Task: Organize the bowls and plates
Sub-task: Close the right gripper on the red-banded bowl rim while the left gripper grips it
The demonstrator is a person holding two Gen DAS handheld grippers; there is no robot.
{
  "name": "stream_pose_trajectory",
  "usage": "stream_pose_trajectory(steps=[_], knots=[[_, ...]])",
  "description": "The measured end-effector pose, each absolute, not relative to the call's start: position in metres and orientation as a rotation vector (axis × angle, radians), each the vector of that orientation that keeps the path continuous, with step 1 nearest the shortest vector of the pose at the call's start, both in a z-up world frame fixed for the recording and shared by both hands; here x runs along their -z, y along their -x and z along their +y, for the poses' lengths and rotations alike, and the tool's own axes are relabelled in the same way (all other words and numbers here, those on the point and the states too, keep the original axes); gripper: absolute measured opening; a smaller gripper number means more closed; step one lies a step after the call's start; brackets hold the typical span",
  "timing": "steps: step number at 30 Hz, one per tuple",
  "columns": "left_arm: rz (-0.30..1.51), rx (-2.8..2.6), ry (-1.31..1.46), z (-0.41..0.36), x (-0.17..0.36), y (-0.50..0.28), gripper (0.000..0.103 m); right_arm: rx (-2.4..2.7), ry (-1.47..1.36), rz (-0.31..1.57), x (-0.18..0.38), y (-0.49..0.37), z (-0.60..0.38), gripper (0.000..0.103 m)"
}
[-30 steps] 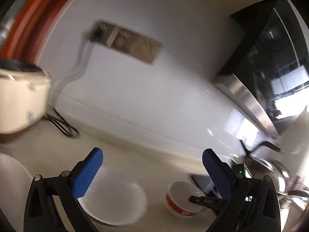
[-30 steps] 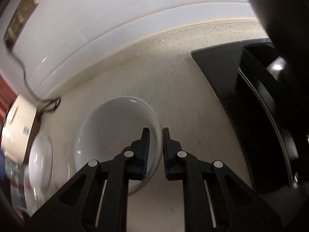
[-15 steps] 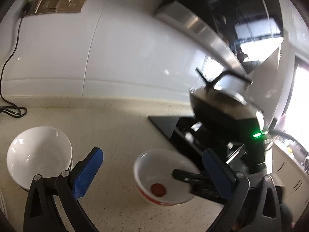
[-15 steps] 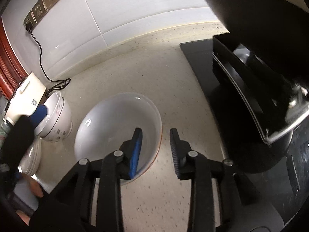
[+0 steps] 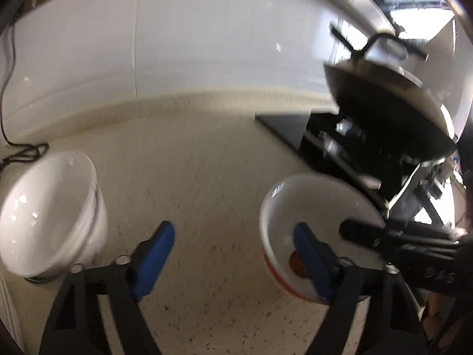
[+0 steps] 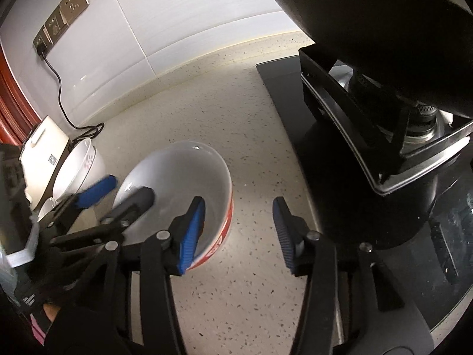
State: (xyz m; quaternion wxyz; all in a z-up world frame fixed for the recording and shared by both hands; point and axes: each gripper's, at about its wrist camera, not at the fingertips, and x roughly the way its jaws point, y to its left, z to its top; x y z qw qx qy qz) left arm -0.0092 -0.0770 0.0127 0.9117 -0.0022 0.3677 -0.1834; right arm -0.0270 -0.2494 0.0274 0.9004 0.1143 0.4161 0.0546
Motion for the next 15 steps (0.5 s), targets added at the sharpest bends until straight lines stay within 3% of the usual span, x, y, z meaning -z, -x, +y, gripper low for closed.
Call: stream_pose_trajectory(steps=[2,4,6,8,10,12,15], knots=[[0.785,0.408,0.027,-0.076,-0.009,0.008,0.067,-0.110,-0.228,0.861,-0.027,0.027,-0.247,0.050],[0.780,0.423,0.018,-0.078,-0.008,0.009,0.053,-0.106,-0.220,0.859,-0.028,0.030,-0.251,0.045],[0.761,0.429,-0.008,-0.079,-0.010,0.014,0.039,-0.114,-0.218,0.860,-0.027,0.031,-0.250,0.036],[0.743,0.451,-0.027,-0.082,-0.012,0.018,0.033,-0.117,-0.209,0.857,-0.026,0.033,-0.246,0.019],[0.724,0.470,-0.052,-0.088,-0.014,0.023,0.022,-0.116,-0.196,0.851,-0.025,0.034,-0.242,0.013],[0.713,0.475,-0.077,-0.092,-0.015,0.025,0.016,-0.109,-0.193,0.841,-0.025,0.035,-0.239,0.013],[0.709,0.472,-0.071,-0.092,-0.018,0.023,0.016,-0.111,-0.231,0.834,-0.023,0.036,-0.242,0.012]])
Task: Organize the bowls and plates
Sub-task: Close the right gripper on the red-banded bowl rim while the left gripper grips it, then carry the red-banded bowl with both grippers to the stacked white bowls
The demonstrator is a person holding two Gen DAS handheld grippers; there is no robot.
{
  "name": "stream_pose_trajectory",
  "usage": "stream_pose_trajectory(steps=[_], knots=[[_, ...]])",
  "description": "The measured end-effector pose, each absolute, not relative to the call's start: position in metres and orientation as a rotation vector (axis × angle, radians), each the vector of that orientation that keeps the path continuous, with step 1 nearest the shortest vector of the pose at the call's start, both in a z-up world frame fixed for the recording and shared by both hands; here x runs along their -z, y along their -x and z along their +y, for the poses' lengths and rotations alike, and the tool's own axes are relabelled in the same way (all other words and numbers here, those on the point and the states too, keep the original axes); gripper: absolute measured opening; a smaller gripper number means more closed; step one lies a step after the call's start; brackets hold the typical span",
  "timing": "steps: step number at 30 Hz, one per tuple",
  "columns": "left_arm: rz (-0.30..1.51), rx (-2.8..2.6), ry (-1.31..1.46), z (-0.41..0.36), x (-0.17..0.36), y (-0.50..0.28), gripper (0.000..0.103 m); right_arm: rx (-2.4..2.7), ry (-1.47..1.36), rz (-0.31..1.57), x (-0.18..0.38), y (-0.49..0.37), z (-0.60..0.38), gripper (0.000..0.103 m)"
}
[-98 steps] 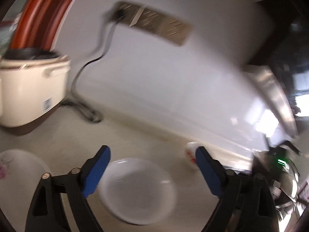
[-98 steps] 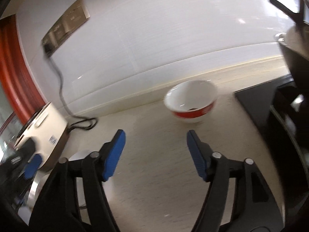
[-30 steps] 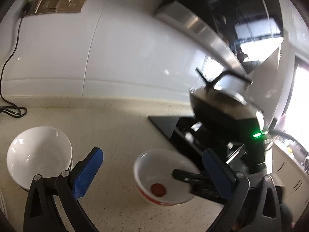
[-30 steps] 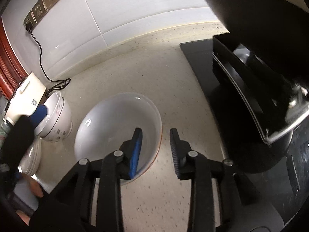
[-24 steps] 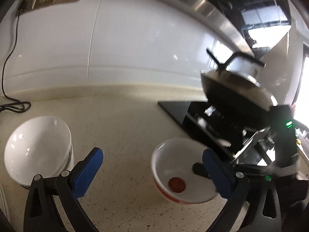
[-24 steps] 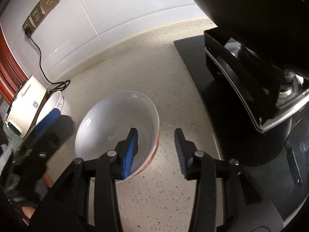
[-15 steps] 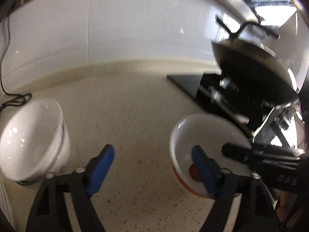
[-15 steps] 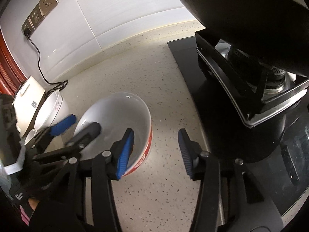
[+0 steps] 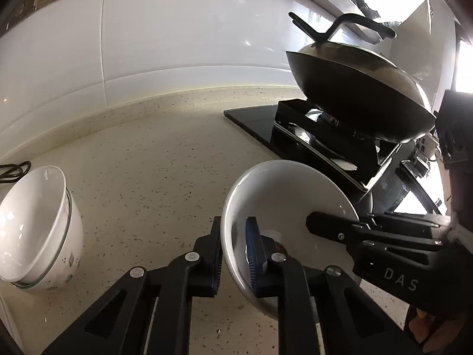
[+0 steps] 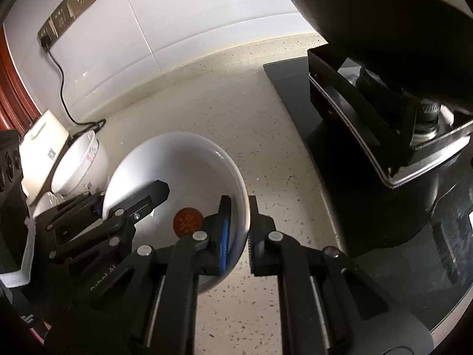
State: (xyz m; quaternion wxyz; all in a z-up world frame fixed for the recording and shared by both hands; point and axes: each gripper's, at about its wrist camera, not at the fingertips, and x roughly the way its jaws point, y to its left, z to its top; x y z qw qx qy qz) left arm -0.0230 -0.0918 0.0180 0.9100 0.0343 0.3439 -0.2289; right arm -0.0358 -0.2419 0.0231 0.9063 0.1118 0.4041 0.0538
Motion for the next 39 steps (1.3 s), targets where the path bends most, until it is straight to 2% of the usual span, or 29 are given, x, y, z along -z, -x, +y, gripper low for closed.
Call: stream_pose_trajectory(steps=[16,24,27,39], knots=[[0.624,0.469,-0.021,-0.081,-0.034,0.030,0.015,-0.095,-0.319,0.778,-0.029,0.047,-0.249,0.011],[0.707,0.441,-0.031,-0.084,-0.023,0.018,0.017,-0.085,-0.324,0.779,-0.024,0.047,-0.247,0.011],[0.789,0.447,-0.021,-0.086,-0.011,0.010,0.016,-0.083,-0.323,0.779,-0.024,0.047,-0.246,0.011],[0.641,0.435,0.025,-0.072,-0.036,0.025,0.014,-0.107,-0.343,0.716,-0.046,0.051,-0.241,0.010]])
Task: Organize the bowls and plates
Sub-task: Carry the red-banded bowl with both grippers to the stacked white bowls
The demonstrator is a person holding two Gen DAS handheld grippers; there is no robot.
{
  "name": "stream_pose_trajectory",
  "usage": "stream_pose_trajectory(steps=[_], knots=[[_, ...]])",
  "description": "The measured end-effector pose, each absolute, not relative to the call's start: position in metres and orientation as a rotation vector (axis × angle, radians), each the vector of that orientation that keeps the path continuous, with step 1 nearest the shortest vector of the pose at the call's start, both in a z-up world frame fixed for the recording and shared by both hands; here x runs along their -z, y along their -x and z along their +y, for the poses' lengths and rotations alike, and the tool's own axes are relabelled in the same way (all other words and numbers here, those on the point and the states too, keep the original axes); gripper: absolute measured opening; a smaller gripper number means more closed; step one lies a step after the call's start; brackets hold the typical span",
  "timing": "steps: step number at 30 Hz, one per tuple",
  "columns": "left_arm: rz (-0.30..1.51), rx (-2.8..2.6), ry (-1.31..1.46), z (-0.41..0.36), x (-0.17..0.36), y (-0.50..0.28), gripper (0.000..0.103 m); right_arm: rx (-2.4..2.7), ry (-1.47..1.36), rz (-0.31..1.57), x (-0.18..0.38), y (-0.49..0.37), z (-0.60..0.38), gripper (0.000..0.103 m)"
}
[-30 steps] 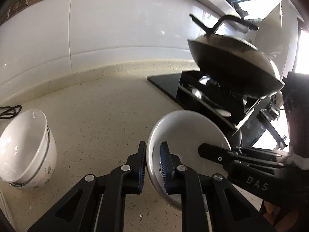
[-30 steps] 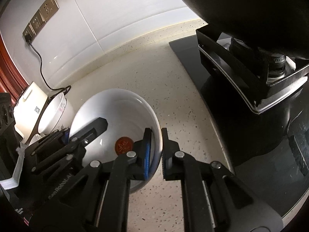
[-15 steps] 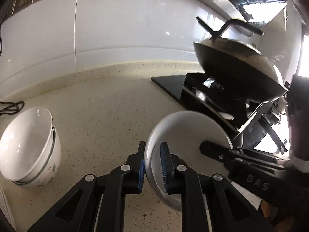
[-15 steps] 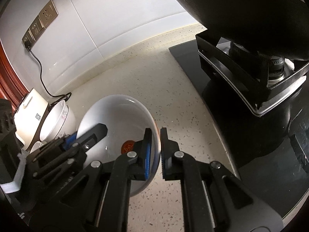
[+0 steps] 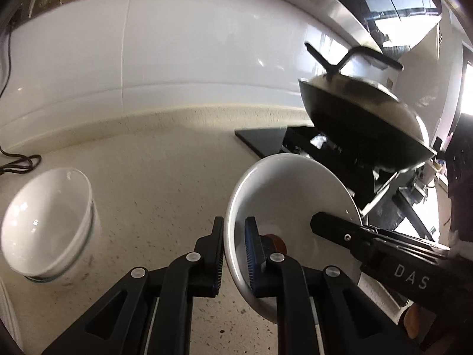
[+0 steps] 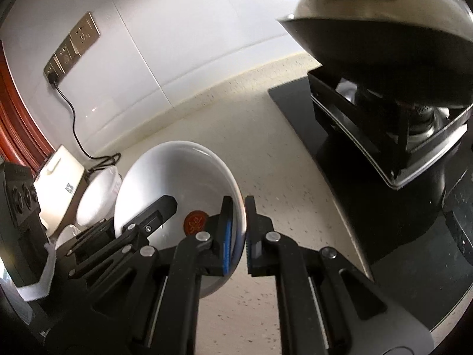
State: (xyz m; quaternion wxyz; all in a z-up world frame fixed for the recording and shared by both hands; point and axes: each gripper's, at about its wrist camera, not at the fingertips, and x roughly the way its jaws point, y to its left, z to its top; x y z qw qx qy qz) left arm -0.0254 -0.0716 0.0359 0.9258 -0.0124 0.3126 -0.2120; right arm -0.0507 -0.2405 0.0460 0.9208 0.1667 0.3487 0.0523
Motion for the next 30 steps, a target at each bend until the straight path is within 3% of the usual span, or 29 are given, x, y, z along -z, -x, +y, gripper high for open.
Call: stream_pose_trajectory(steps=[16,30], knots=[[0.439,0.239,0.208,-0.005,-0.077,0.035,0.014,-0.238,-0.289,0.627,-0.092,0.029,-0.175,0.010],[0.392,0.043,0.332,0.036,-0.084,0.037,0.018,-0.348,-0.256,0.643,-0.092,0.004,-0.121,0.010]])
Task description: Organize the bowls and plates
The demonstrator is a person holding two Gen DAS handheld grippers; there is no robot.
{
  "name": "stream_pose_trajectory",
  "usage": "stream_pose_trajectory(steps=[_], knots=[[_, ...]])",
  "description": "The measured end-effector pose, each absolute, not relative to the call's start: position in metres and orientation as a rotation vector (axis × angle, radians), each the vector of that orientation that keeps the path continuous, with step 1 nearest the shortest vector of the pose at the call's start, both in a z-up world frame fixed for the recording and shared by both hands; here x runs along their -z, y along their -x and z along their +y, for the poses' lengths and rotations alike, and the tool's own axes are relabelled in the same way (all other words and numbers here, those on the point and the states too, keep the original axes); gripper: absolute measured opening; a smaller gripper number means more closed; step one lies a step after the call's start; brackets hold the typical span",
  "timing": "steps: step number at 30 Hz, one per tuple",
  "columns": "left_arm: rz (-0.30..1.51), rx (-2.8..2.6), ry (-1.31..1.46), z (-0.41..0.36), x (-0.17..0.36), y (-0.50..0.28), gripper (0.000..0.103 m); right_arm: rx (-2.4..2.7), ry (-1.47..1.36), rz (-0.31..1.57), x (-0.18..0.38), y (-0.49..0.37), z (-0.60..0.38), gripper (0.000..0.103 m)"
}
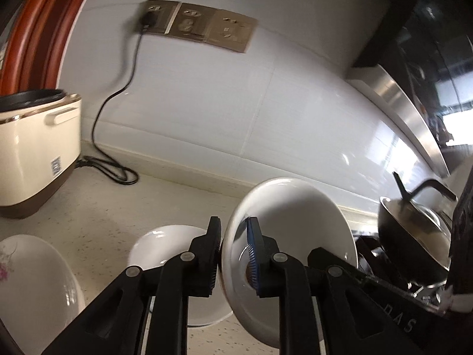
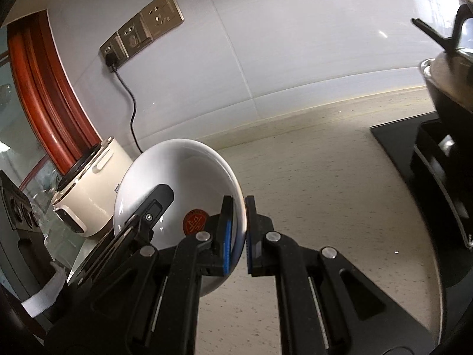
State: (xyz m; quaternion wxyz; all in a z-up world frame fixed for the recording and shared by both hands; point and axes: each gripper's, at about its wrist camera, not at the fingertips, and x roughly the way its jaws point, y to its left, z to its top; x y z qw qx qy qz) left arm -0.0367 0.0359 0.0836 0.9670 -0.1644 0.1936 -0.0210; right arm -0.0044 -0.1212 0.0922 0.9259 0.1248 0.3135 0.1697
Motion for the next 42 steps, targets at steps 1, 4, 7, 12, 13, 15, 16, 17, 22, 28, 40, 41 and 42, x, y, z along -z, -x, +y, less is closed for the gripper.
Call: stream_pose_trajectory(steps=[1,4,7,12,13,15,16,17,22,28,40,41,42], knots=[[0.396,0.030,0.341,0.038,-0.083,0.037,0.019,-0.355,-0.255,0.649,-0.091,0.003,-0.119,0.010],[0.414,-0.001,0.368,0.048,-0.081,0.036,0.020,-0.374,-0.260,0.669,-0.085,-0.003,-0.110,0.010],[0.425,-0.022,0.391,0.055,-0.078,0.036,0.021,-0.397,-0.266,0.691,-0.081,-0.009,-0.103,0.010],[0.436,-0.049,0.416,0.065,-0.075,0.034,0.021,-0.422,-0.262,0.710,-0.079,-0.014,-0.093,0.010],[0.442,-0.056,0.418,0.067,-0.074,0.032,0.021,-0.427,-0.262,0.718,-0.078,-0.016,-0.090,0.010],[0.462,-0.072,0.425,0.072,-0.072,0.028,0.021,-0.436,-0.263,0.739,-0.075,-0.021,-0.085,0.010],[0.471,-0.077,0.428,0.074,-0.071,0.026,0.021,-0.440,-0.264,0.751,-0.072,-0.023,-0.084,0.010],[0.489,-0.084,0.437,0.077,-0.068,0.023,0.021,-0.443,-0.262,0.768,-0.069,-0.026,-0.081,0.010],[0.576,-0.102,0.477,0.091,-0.056,0.011,0.022,-0.443,-0.232,0.824,-0.057,-0.035,-0.069,0.010],[0.606,-0.115,0.481,0.095,-0.052,0.005,0.023,-0.432,-0.200,0.834,-0.050,-0.037,-0.064,0.010],[0.558,-0.165,0.460,0.095,-0.060,0.009,0.037,-0.431,-0.164,0.794,-0.054,-0.035,-0.061,0.021],[0.555,-0.161,0.465,0.095,-0.060,0.009,0.038,-0.428,-0.156,0.788,-0.055,-0.034,-0.061,0.022],[0.558,-0.161,0.467,0.096,-0.060,0.009,0.039,-0.427,-0.149,0.787,-0.055,-0.033,-0.060,0.022]])
